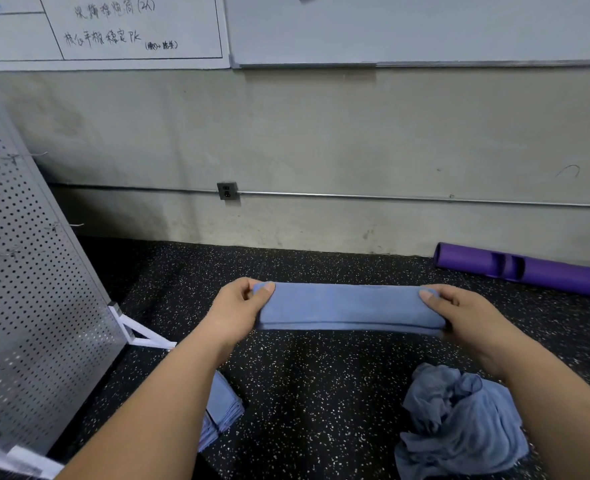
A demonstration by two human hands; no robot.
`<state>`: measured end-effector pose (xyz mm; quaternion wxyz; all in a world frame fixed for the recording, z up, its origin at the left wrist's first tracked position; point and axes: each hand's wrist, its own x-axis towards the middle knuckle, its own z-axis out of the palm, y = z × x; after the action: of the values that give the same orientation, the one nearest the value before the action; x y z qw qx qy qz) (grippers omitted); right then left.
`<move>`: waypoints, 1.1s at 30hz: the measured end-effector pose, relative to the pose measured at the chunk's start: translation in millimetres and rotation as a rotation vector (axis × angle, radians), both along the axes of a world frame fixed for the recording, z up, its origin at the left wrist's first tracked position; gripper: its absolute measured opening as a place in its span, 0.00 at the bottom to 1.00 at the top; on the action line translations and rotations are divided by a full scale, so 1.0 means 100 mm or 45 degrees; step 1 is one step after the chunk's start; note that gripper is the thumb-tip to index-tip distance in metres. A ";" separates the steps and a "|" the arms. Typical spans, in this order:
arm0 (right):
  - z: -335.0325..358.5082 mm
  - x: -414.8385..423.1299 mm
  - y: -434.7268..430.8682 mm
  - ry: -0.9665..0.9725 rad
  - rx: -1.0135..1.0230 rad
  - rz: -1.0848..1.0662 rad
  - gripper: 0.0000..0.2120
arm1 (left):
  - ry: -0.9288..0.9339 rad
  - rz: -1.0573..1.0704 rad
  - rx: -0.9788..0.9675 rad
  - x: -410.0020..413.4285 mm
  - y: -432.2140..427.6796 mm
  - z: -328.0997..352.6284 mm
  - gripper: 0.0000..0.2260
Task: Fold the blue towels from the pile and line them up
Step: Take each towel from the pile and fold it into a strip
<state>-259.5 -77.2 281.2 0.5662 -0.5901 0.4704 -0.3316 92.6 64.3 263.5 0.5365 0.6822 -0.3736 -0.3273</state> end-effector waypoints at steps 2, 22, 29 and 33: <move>0.00 0.01 -0.01 -0.001 -0.022 -0.055 0.09 | 0.016 0.024 -0.076 -0.02 0.01 0.01 0.09; -0.19 0.04 -0.11 0.127 -0.206 -0.005 0.12 | -0.015 -0.071 -0.027 0.05 -0.03 -0.12 0.13; -0.24 -0.07 -0.17 0.204 -0.233 0.057 0.16 | -0.084 -0.114 0.024 0.12 0.01 -0.14 0.11; -0.22 -0.02 -0.13 0.354 -0.374 0.012 0.16 | -0.183 -0.142 0.061 0.06 -0.02 -0.15 0.14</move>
<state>-261.7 -90.2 259.7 0.4052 -0.7086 0.4879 -0.3093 98.5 62.3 248.3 0.4726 0.6947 -0.4407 -0.3159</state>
